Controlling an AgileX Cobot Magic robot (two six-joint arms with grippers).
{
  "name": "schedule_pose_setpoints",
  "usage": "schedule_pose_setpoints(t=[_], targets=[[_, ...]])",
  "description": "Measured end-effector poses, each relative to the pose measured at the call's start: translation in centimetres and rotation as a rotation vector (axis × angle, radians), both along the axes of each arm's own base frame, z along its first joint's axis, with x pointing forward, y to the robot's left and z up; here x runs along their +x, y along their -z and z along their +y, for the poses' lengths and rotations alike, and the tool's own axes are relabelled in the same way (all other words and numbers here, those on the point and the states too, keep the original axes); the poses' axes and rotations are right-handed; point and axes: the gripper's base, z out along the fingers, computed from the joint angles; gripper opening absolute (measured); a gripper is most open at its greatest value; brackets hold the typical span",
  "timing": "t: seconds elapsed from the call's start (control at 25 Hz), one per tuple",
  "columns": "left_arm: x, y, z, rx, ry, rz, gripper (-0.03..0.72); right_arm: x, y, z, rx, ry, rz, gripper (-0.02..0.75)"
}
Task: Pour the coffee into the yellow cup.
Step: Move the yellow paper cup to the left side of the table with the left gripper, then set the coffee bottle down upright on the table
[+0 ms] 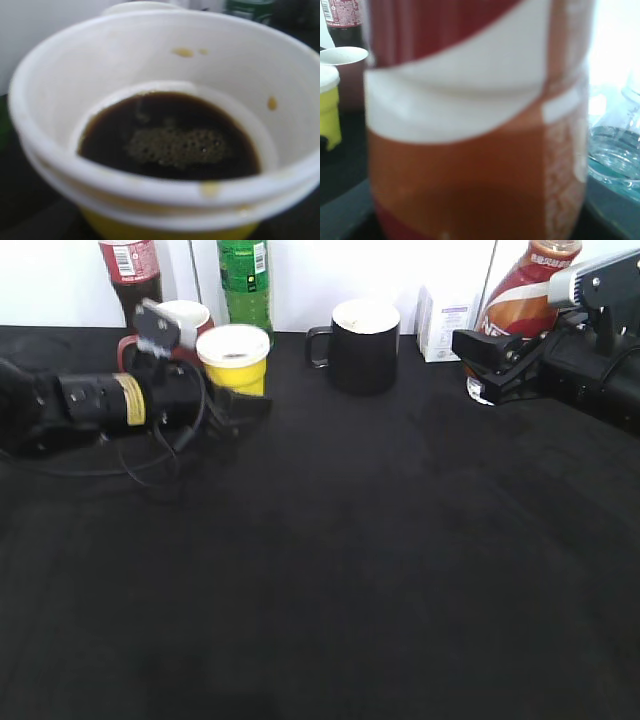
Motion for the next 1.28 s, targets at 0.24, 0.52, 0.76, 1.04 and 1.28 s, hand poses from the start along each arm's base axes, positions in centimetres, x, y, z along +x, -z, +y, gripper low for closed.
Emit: schedule_pose_setpoints(t=[0.24, 0.52, 0.76, 1.04, 1.28], targets=[[0.4, 2.3, 0.1, -0.033, -0.042, -0.009, 0.450, 0.0, 0.0, 0.0, 0.001, 0.001, 0.000, 0.534], [0.6, 2.5, 0.2, -0.002, -0.039, -0.034, 0.480, 0.0, 0.0, 0.0, 0.002, 0.000, -0.001, 0.534], [0.4, 2.2, 0.5, 0.039, -0.046, -0.029, 0.608, 0.0, 0.0, 0.0, 0.004, 0.000, -0.001, 0.534], [-2.8, 0.7, 3.4, 0.079, -0.126, 0.031, 0.610, 0.8, 0.0, -1.5, 0.096, 0.196, 0.049, 0.534], [-5.6, -2.3, 4.0, 0.075, -0.129, -0.001, 0.599, 1.8, 5.9, -2.7, -0.008, 0.350, 0.220, 0.534]])
